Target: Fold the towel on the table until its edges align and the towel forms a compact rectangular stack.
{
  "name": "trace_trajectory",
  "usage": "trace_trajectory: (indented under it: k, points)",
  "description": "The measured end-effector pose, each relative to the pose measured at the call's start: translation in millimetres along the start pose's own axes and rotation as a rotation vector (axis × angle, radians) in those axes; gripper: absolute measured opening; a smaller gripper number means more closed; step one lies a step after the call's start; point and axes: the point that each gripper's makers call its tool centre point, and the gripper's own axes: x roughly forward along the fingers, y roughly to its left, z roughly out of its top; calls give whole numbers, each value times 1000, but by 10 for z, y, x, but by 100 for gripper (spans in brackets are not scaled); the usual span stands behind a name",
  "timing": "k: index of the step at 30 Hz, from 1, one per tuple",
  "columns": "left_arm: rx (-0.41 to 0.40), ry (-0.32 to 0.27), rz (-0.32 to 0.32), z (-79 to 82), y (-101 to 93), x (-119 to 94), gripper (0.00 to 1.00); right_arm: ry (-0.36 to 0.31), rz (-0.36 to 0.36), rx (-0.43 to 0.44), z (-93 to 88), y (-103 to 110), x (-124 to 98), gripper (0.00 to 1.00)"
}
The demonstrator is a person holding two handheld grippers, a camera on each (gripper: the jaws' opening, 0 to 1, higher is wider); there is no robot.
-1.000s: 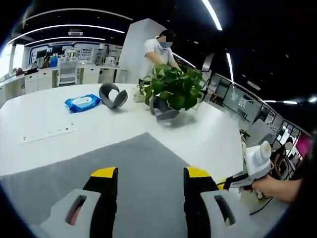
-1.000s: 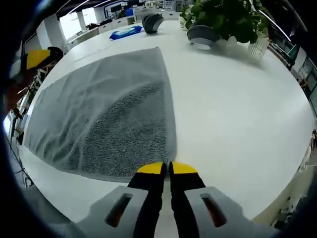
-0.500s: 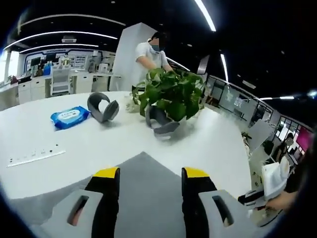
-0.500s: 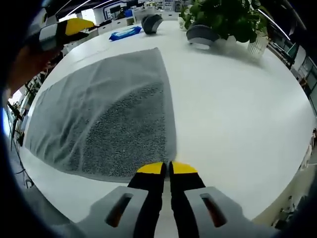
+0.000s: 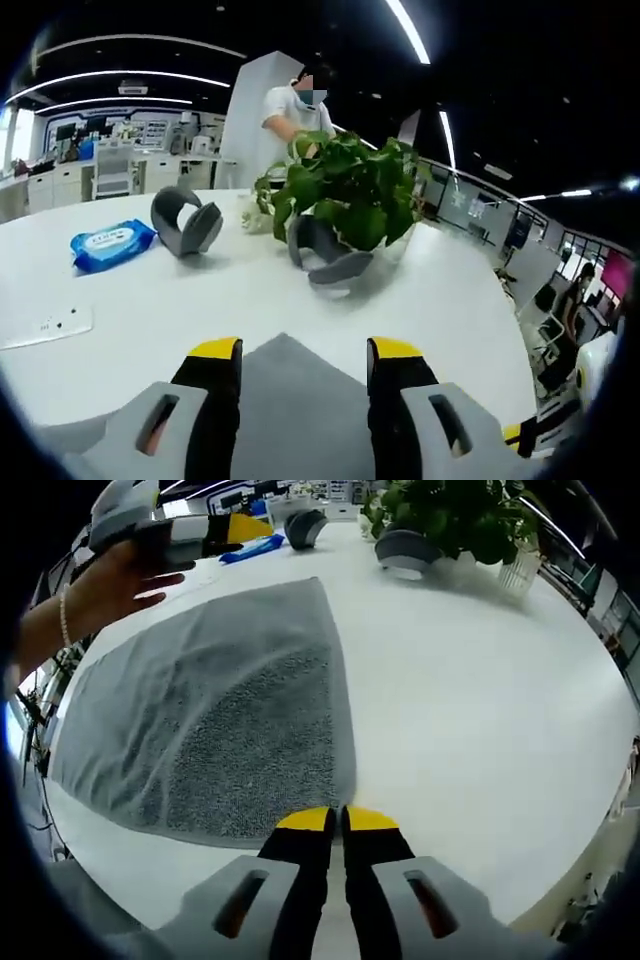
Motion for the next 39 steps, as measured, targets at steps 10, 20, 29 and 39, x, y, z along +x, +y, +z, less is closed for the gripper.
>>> trace_trajectory:
  k: [10,20,29,39]
  points:
    - [90,72,-7,-193,3,553,48,2,6,4,-8,-1,0,1]
    - [74,148,63,-491,175,774,39,-1,10,9,-15,0,-4,1]
    - [150,142,54,-515,177,828,36,-1,11,15,-16,3,-5,1]
    - [182,135,53,-511,185,811,33,-1,11,14,-18,3,-7,1]
